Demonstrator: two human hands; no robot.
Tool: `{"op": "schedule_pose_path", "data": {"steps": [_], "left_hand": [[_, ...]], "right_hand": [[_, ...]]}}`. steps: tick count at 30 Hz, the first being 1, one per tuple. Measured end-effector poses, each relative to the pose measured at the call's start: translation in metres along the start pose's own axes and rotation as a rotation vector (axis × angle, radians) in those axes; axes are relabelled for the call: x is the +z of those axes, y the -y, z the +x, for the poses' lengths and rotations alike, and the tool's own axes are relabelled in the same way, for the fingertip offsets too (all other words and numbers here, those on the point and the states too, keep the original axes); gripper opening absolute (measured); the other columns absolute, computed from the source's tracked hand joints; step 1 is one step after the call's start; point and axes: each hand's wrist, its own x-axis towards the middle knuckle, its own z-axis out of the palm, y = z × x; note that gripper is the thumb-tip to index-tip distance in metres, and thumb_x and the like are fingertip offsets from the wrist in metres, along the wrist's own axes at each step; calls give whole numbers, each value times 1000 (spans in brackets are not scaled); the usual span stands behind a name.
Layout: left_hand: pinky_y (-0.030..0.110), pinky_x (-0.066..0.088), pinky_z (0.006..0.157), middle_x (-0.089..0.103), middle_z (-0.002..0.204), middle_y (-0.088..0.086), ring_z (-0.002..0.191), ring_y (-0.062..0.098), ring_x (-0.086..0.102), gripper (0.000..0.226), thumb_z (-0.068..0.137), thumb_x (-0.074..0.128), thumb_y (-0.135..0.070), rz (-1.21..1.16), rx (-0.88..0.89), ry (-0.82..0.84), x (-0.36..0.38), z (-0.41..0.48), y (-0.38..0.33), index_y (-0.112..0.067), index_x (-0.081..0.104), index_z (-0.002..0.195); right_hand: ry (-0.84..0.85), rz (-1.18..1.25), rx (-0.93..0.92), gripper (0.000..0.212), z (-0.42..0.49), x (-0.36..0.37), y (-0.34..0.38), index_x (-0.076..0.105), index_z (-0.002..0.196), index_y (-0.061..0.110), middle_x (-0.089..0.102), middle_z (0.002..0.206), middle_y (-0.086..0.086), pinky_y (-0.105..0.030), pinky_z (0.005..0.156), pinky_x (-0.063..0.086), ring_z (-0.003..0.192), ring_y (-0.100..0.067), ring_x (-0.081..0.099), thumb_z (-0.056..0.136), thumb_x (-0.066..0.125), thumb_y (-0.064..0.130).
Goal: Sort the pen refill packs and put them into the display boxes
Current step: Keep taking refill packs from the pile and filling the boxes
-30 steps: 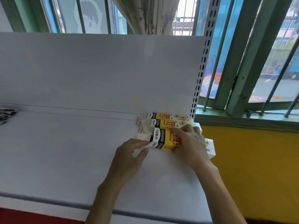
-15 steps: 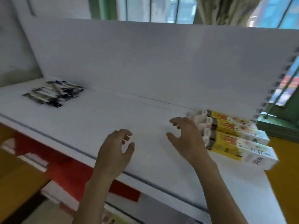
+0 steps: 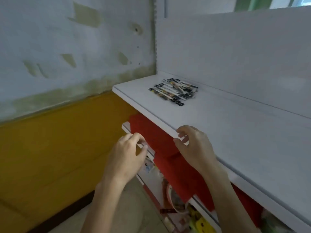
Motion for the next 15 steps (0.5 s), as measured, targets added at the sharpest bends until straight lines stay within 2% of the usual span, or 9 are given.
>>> {"op": "schedule_pose_path", "data": {"steps": [3, 6, 11, 15], "left_hand": [[23, 47, 78, 55, 98, -11, 95, 7, 52, 12, 91, 54, -27, 1, -22, 13, -9, 10, 32, -21, 58, 100], [20, 46, 78, 56, 98, -12, 94, 5, 52, 11, 90, 55, -28, -29, -31, 35, -7, 28, 58, -23, 59, 99], [8, 39, 74, 54, 97, -16, 96, 1, 51, 11, 90, 55, -28, -118, -22, 83, 19, 79, 82, -26, 58, 101], [4, 37, 72, 54, 102, -15, 94, -1, 50, 17, 90, 55, -28, -145, 18, 122, 40, 133, 93, -25, 59, 106]], "right_hand": [[69, -17, -14, 22, 19, 32, 16, 61, 109, 21, 61, 98, 9, -19, 67, 41, 83, -7, 56, 87, 59, 24], [86, -20, 6, 21, 42, 53, 21, 61, 107, 22, 61, 97, 10, -18, 68, 41, 84, -7, 57, 87, 59, 26], [86, -11, 63, 20, 93, 73, 5, 61, 106, 21, 61, 98, 9, -31, 75, 51, 82, -9, 58, 87, 58, 24], [61, -18, 120, 20, 145, 83, -9, 61, 108, 19, 60, 98, 8, -34, 78, 51, 82, -8, 57, 89, 58, 24]]}}
